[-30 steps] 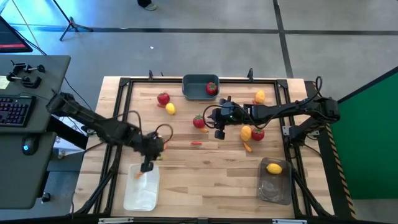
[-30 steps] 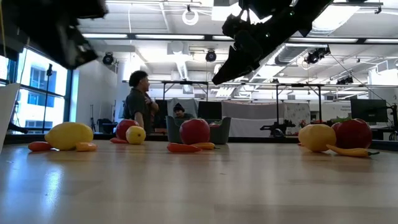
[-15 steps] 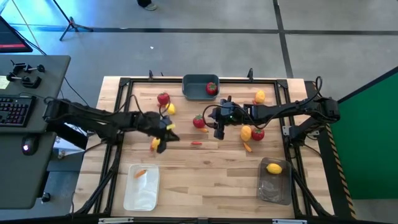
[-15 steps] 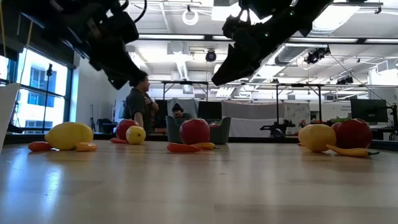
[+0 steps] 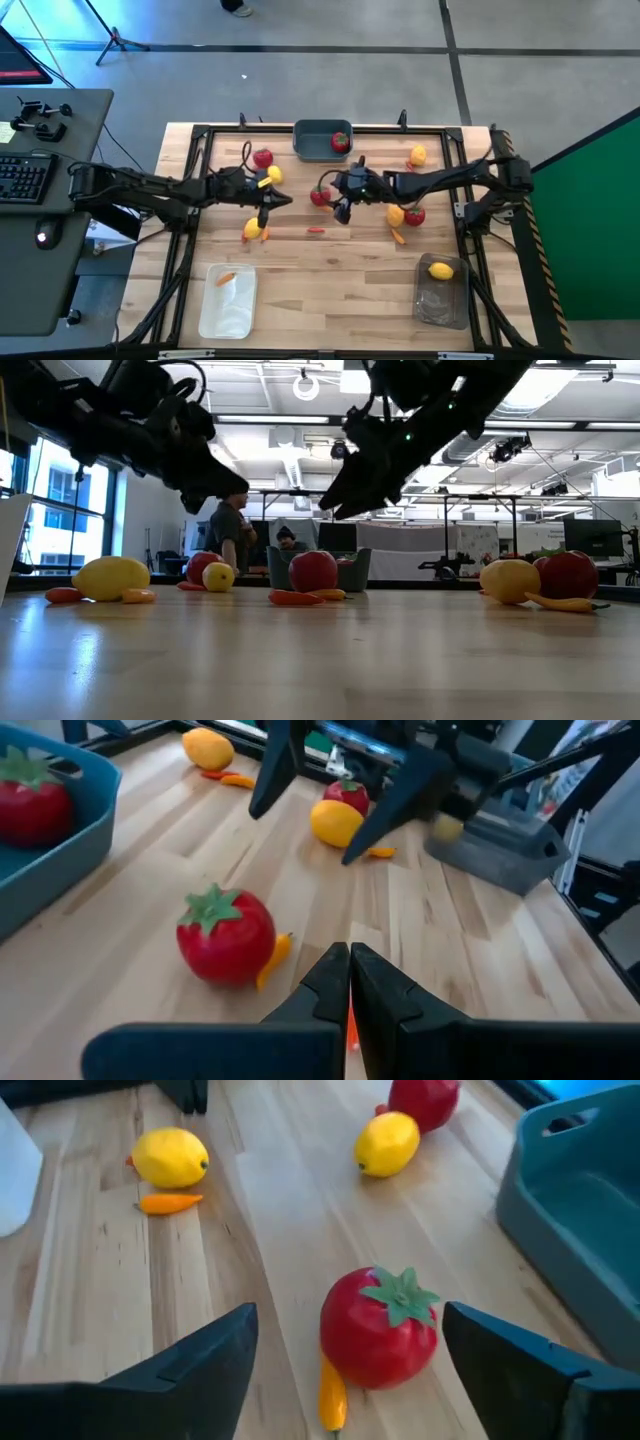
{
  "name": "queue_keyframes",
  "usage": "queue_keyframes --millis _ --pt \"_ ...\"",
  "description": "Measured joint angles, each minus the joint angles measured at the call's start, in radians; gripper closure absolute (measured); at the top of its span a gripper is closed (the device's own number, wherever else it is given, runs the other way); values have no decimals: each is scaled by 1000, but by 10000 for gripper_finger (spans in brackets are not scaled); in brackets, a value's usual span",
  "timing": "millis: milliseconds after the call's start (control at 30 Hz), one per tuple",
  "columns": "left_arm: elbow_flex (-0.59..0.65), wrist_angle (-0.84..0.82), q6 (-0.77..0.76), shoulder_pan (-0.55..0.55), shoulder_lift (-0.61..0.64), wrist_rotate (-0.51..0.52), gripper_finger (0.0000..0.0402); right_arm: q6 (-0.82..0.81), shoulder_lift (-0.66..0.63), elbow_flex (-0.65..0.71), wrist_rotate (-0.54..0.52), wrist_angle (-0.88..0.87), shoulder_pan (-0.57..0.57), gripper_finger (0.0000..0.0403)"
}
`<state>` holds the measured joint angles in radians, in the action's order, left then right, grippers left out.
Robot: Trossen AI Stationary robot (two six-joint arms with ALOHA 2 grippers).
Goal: Sort produce into baskets
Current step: Put the center red tomato into the blue bin
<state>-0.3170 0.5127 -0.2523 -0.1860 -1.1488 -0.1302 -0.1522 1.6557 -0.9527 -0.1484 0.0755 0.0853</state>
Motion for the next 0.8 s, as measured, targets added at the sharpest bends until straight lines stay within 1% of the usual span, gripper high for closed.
queue_keyframes --millis 100,200,333,433,533,633,800 --pt "23 37 -6 0 0 25 401 3 39 0 0 50 0 83" --pt "28 31 10 -5 0 51 401 3 71 -3 11 90 10 77" --pt "27 32 41 -29 0 52 401 -10 123 -44 36 84 35 75" --pt "27 32 18 -55 0 53 401 -28 165 -88 44 77 53 75" --pt "27 32 19 -73 0 53 401 -4 201 -127 44 58 69 75" --pt "27 31 19 -83 0 52 401 2 231 -160 54 -13 79 75" --pt "27 32 36 -83 0 54 401 25 253 -184 43 -80 88 75"
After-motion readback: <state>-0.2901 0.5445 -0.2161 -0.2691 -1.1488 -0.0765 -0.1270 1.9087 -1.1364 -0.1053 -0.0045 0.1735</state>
